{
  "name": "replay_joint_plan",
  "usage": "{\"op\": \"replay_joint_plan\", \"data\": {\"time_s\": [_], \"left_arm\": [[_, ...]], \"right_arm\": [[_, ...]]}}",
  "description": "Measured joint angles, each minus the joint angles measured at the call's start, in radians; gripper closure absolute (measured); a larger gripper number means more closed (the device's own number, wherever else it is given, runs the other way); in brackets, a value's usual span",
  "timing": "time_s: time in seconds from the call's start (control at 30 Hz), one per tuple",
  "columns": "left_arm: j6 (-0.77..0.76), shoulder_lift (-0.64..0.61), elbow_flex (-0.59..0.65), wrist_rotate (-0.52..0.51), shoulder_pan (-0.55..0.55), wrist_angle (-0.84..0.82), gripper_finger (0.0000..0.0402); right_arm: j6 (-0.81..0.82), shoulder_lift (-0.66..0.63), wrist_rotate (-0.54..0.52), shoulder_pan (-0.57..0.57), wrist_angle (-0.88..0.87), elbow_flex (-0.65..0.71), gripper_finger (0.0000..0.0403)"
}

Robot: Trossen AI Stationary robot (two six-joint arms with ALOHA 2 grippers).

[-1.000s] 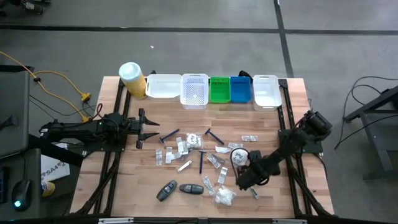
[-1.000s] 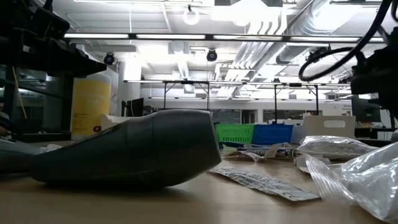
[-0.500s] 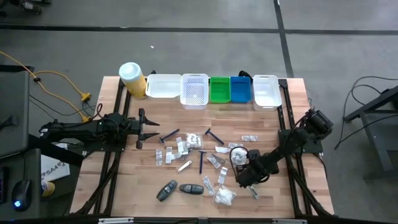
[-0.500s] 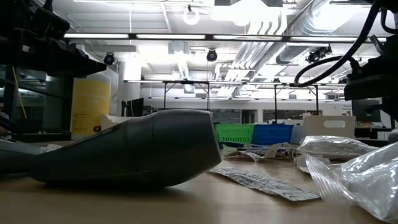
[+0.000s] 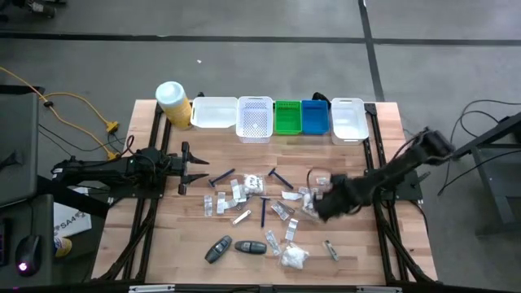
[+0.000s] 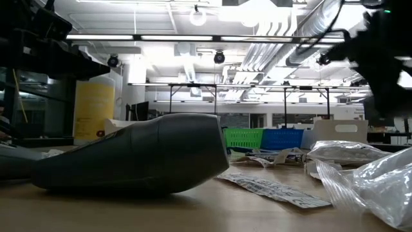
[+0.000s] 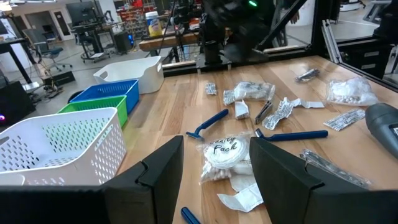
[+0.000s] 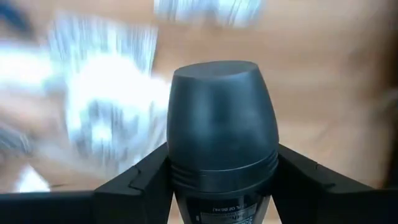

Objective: Pick & Place Travel size toiletries
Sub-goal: Put the black deodorant into the right white bin

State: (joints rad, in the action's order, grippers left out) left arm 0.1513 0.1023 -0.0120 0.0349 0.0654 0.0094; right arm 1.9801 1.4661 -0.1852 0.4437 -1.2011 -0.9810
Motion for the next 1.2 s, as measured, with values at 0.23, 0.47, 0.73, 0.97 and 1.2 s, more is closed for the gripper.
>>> {"op": "replay_joint_plan", "data": {"time_s": [0.23, 0.47, 0.73, 0.97, 1.2], "left_arm": [[0.000, 0.000, 0.000, 0.000, 0.000, 0.000, 0.0218], [0.000, 0.000, 0.000, -0.001, 0.000, 0.000, 0.0218], [0.000, 0.000, 0.000, -0.003, 0.000, 0.000, 0.0218], [0.000, 0.000, 0.000, -0.003, 0.000, 0.000, 0.0218], [0.000, 0.000, 0.000, -0.003, 0.000, 0.000, 0.0218]], "right_arm": [[-0.282, -0.192, -0.290, -0.293, -0.163, 0.000, 0.0199], [-0.804, -0.255, -0.438, -0.753, -0.098, -0.002, 0.0199], [-1.436, -0.177, -0.417, -1.154, 0.220, -0.002, 0.0191], [-1.864, -0.034, -0.363, -1.299, 0.327, -0.002, 0.0194], [-2.227, 0.089, -0.392, -1.310, 0.401, -0.002, 0.0180]]}}
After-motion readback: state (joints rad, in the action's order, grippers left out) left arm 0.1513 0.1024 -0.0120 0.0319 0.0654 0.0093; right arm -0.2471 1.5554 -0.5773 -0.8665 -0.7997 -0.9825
